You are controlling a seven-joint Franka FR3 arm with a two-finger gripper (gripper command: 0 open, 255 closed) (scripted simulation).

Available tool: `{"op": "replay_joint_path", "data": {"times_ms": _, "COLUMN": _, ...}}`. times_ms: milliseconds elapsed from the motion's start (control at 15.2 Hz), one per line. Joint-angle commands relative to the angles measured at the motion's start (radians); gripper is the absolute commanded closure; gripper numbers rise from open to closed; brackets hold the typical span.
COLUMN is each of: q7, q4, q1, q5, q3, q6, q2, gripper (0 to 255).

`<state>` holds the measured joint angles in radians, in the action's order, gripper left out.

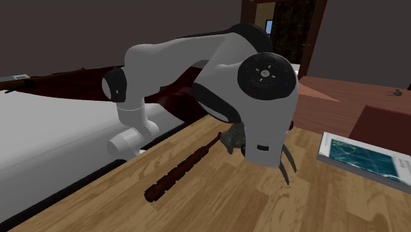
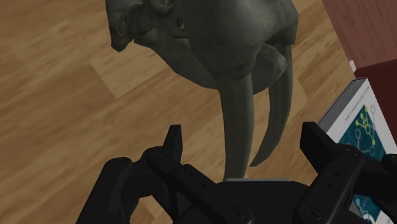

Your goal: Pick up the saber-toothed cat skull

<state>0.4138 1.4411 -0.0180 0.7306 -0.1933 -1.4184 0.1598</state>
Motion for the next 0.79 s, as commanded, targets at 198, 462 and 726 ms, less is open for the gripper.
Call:
{"op": "replay_joint_path", "data": {"times_ms": 198, "q7": -0.006, "q4": 0.017, "q1": -0.003, "q5": -0.002, "q3": 0.001, "q6": -0.013, "q2": -0.003, "gripper": 255}}
{"op": "replay_joint_path", "data": {"times_ms": 462, "q7": -0.006, "q4": 0.017, "q1": -0.003, "q5": -0.001, "q3": 0.001, "q6": -0.013, "q2": -0.003, "gripper": 255}}
{"op": "replay_joint_path", "data": {"times_ms": 726, "q7": 0.001, "q4": -0.001, "q1": 0.0, "q5": 0.0, "q3": 0.0, "q6": 0.001, "q2": -0.001, "gripper": 255}}
